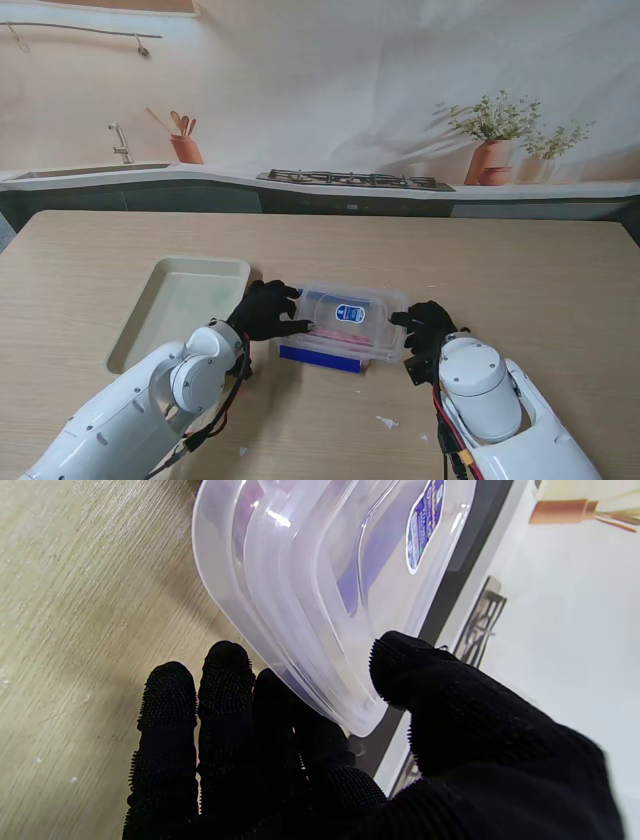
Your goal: Separate the bacon slices onto the tray
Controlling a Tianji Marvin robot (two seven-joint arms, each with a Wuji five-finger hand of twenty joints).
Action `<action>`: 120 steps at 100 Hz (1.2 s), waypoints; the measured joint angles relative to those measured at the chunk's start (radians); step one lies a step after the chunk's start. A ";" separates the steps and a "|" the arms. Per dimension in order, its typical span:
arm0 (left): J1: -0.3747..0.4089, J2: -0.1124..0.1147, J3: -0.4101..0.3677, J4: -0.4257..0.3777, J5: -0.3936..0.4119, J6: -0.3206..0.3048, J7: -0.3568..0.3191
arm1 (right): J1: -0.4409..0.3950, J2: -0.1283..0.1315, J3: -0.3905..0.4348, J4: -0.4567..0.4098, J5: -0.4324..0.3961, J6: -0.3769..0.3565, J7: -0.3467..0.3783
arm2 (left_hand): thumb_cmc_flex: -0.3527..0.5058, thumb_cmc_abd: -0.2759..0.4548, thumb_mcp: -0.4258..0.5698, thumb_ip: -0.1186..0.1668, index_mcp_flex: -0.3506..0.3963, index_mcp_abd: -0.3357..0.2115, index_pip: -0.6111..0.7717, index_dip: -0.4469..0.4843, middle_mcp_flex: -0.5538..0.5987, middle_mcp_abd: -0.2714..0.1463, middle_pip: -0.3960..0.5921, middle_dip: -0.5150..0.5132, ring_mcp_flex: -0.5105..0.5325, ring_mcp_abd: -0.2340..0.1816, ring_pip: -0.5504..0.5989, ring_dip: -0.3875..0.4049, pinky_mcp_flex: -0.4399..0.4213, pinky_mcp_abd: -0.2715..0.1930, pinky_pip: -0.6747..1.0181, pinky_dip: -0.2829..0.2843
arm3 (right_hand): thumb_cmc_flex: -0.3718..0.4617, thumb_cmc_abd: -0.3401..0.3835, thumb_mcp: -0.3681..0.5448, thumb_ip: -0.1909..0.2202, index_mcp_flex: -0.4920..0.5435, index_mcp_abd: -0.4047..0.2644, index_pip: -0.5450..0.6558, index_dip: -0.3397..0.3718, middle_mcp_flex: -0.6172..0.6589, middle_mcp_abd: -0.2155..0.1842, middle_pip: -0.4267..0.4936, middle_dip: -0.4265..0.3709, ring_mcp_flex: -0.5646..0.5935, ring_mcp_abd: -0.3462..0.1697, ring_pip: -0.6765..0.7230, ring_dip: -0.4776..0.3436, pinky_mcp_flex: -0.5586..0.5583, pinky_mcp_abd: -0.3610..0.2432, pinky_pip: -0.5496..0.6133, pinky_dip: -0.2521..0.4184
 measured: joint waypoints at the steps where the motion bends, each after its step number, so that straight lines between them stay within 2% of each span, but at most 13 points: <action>1: 0.000 0.000 0.000 0.000 0.000 0.000 0.000 | 0.001 0.000 -0.001 0.000 -0.003 0.001 0.001 | 0.000 0.000 0.000 0.000 0.000 0.000 0.000 0.000 0.000 0.000 0.000 0.000 0.000 0.000 0.000 0.000 0.000 0.000 0.000 0.000 | 0.000 0.000 0.000 -0.001 0.002 0.000 0.001 0.000 -0.001 0.000 0.000 0.006 0.002 -0.001 0.001 0.001 0.000 0.000 0.001 0.000; 10: -0.001 0.000 0.001 0.001 0.000 0.000 0.000 | 0.005 0.005 -0.006 -0.001 -0.023 0.004 0.011 | 0.000 0.001 0.008 0.000 0.000 0.010 0.000 -0.001 0.000 0.000 0.000 0.000 0.000 0.000 0.000 0.000 0.000 0.000 0.000 0.000 | 0.028 -0.013 -0.002 -0.061 0.010 0.000 0.040 -0.067 0.008 -0.001 0.002 0.031 0.004 -0.002 0.003 0.007 0.000 -0.001 0.003 0.002; 15: -0.002 0.001 0.002 0.001 -0.001 0.000 0.000 | 0.007 0.006 -0.006 -0.001 -0.021 0.005 0.012 | 0.000 0.001 0.008 0.000 0.001 0.013 0.000 -0.001 0.000 0.000 0.000 0.000 0.000 0.000 0.000 0.000 0.000 0.000 0.000 0.000 | 0.066 -0.025 -0.021 -0.062 0.010 -0.003 0.106 -0.121 0.009 -0.002 0.002 0.034 0.004 -0.002 -0.002 0.007 0.000 -0.002 0.003 0.003; 17: -0.002 0.001 0.002 0.001 -0.002 0.000 0.000 | 0.008 0.006 -0.006 -0.001 -0.018 0.005 0.011 | 0.000 0.001 0.009 0.000 0.001 0.015 0.000 -0.001 0.000 0.000 0.000 0.000 0.000 0.000 0.000 0.000 0.000 0.000 0.000 0.000 | 0.073 -0.025 -0.030 -0.082 0.010 -0.004 0.132 -0.145 0.011 -0.007 0.002 0.034 0.004 -0.002 -0.011 0.007 0.000 -0.003 0.003 0.003; 33: -0.002 0.001 0.002 0.002 -0.003 0.000 0.001 | 0.014 0.006 -0.007 0.000 -0.012 0.006 0.008 | 0.000 0.007 0.010 0.000 0.001 0.019 0.000 -0.001 0.000 0.000 0.000 0.000 0.000 0.000 0.000 0.000 0.000 0.000 0.000 0.000 | 0.117 -0.047 -0.053 -0.083 0.010 -0.007 0.259 -0.216 0.048 -0.012 -0.094 -0.069 0.018 -0.001 -0.079 -0.031 0.017 -0.010 0.003 0.006; 36: -0.002 0.001 0.001 0.002 -0.003 0.000 0.001 | 0.015 0.006 -0.008 0.000 -0.012 0.006 0.008 | 0.000 0.008 0.010 0.000 0.001 0.019 0.000 -0.001 0.000 0.000 0.000 0.000 0.000 0.000 0.000 0.000 0.000 0.000 0.000 0.000 | 0.118 -0.048 -0.053 -0.084 0.010 -0.007 0.281 -0.217 0.068 -0.012 -0.111 -0.092 0.034 0.001 -0.096 -0.043 0.032 -0.010 0.003 0.006; 38: -0.002 0.001 0.001 0.002 -0.003 0.000 0.001 | 0.016 0.006 -0.008 0.000 -0.012 0.006 0.008 | 0.000 0.010 0.010 0.000 0.001 0.019 0.000 -0.001 0.000 0.000 0.000 0.000 0.000 0.000 0.000 0.000 0.000 0.000 0.000 0.000 | 0.126 -0.049 -0.054 -0.105 0.018 -0.007 0.290 -0.217 0.083 -0.012 -0.118 -0.104 0.049 0.007 -0.103 -0.044 0.044 -0.010 0.003 0.006; 49: -0.002 0.002 0.000 0.003 -0.003 0.000 0.001 | 0.020 0.005 -0.014 0.002 -0.012 0.006 -0.006 | 0.000 0.011 0.010 0.000 0.001 0.023 0.000 -0.002 0.000 0.000 0.000 0.000 0.000 0.000 0.000 0.000 0.000 0.000 0.000 0.000 | 0.128 -0.064 -0.055 -0.106 0.059 -0.013 0.331 -0.217 0.235 -0.013 -0.142 -0.190 0.202 0.009 -0.112 -0.063 0.169 0.014 0.029 0.006; 59: -0.003 0.002 0.000 0.003 -0.002 -0.001 0.001 | 0.024 -0.001 -0.016 0.005 -0.004 0.003 -0.023 | 0.000 0.011 0.010 0.000 0.002 0.029 0.000 -0.002 0.000 0.000 0.000 0.000 0.000 0.000 0.000 0.000 0.000 0.000 0.000 0.000 | 0.143 -0.067 -0.063 -0.107 0.072 -0.014 0.339 -0.217 0.342 -0.019 -0.140 -0.194 0.300 0.009 -0.085 -0.063 0.249 0.039 0.074 0.009; 67: -0.003 0.002 -0.001 0.004 -0.002 -0.002 0.001 | 0.026 -0.004 -0.015 0.008 0.003 -0.002 -0.025 | 0.000 0.012 0.010 0.000 0.003 0.033 0.000 -0.002 0.000 0.000 0.000 0.000 0.000 0.000 0.000 0.000 0.000 0.000 0.000 0.000 | 0.150 -0.067 -0.065 -0.107 0.072 -0.014 0.341 -0.217 0.378 -0.026 -0.126 -0.192 0.341 0.008 -0.055 -0.059 0.290 0.049 0.104 0.010; 76: -0.002 0.002 -0.002 0.006 -0.002 -0.005 0.004 | 0.027 -0.005 -0.013 0.009 0.011 -0.010 -0.026 | 0.000 0.012 0.010 0.000 0.004 0.034 0.000 -0.002 0.000 0.000 0.000 0.000 0.000 0.000 0.000 0.000 0.000 0.000 0.000 0.000 | 0.159 -0.067 -0.066 -0.107 0.072 -0.014 0.347 -0.214 0.384 -0.027 -0.119 -0.174 0.351 0.006 -0.036 -0.054 0.300 0.051 0.117 0.012; 111: -0.001 0.002 -0.005 0.011 -0.004 -0.015 0.015 | 0.017 -0.008 0.012 0.010 0.117 -0.065 -0.035 | 0.000 0.015 0.010 0.000 0.005 0.049 0.001 -0.002 0.000 0.000 0.000 0.000 0.000 0.000 0.001 0.000 0.000 0.000 0.000 0.000 | 0.176 -0.042 -0.076 -0.119 0.066 -0.014 0.367 -0.111 0.372 -0.027 -0.091 -0.131 0.339 0.008 0.018 -0.016 0.275 0.052 0.137 0.026; 120: 0.003 0.001 -0.010 0.011 -0.004 -0.022 0.020 | 0.010 -0.011 0.016 0.005 0.115 -0.069 -0.036 | 0.000 0.015 0.010 0.000 0.004 0.049 0.000 -0.002 0.000 0.000 0.000 0.000 0.000 0.000 0.001 0.000 0.000 0.000 0.000 0.000 | 0.176 -0.040 -0.076 -0.129 0.065 -0.015 0.378 -0.086 0.362 -0.027 -0.077 -0.113 0.339 0.008 0.017 -0.015 0.275 0.052 0.137 0.032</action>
